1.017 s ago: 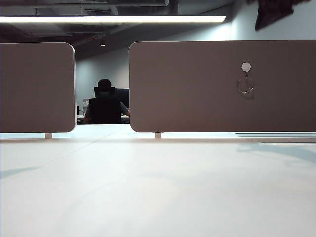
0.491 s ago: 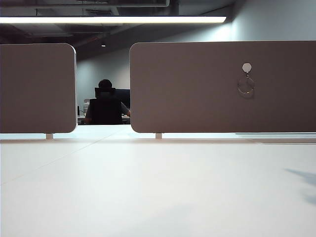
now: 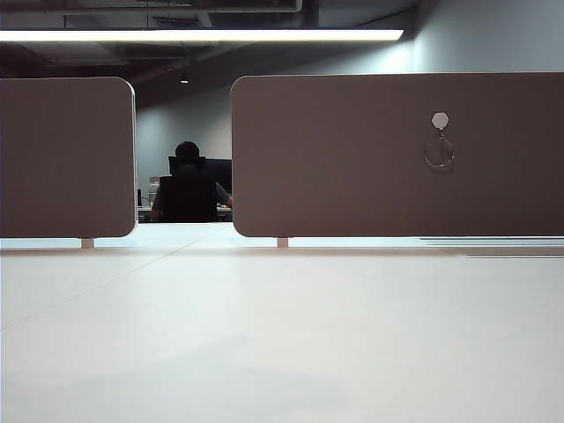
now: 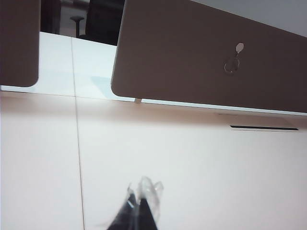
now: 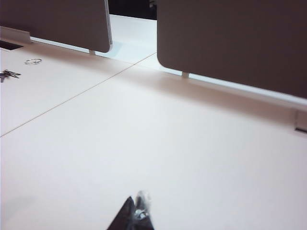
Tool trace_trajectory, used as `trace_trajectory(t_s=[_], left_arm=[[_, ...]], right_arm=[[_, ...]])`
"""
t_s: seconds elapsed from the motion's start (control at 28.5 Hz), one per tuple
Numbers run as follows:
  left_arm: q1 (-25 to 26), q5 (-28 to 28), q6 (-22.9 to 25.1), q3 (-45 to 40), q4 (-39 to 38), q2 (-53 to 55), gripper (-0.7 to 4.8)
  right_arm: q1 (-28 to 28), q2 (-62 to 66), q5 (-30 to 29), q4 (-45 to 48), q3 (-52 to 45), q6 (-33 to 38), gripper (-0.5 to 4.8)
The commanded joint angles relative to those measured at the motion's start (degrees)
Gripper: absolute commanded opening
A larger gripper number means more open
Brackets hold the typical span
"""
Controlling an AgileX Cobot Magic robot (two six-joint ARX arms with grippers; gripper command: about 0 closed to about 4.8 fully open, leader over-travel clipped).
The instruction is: Hang the earring on the hook.
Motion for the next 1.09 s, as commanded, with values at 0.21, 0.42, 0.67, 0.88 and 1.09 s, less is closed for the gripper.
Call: trace_trajectory(t_s=[0.21, 0.42, 0.67, 0.88, 1.09], left_arm=[[0.0, -0.4, 0.0, -13.6, 7.9, -0.2, -0.05], [0.0, -1.6, 0.3, -17.0, 8.1, -0.2, -0.06], [0.0, 0.2, -1.3, -21.4, 13.0, -0.2, -0.06], [0.0, -0.4, -1.1, -23.3, 15.9, -0.2, -0.06], [0.0, -0.3, -1.2, -23.3, 15.6, -0.2, -0.05]], right_arm=[[0.0, -5.0, -1.9, 3.7, -10.3, 8.3, -0.04], [0.0, -5.0, -1.7, 5.4, -16.2, 15.1, -0.04], [0.0, -5.1, 0.9, 7.5, -16.7, 8.5, -0.04], [0.0, -5.0, 4.2, 7.3, -16.7, 8.6, -0.04], [0.0, -5.0, 4.3, 7.4, -16.7, 8.6, 0.24]])
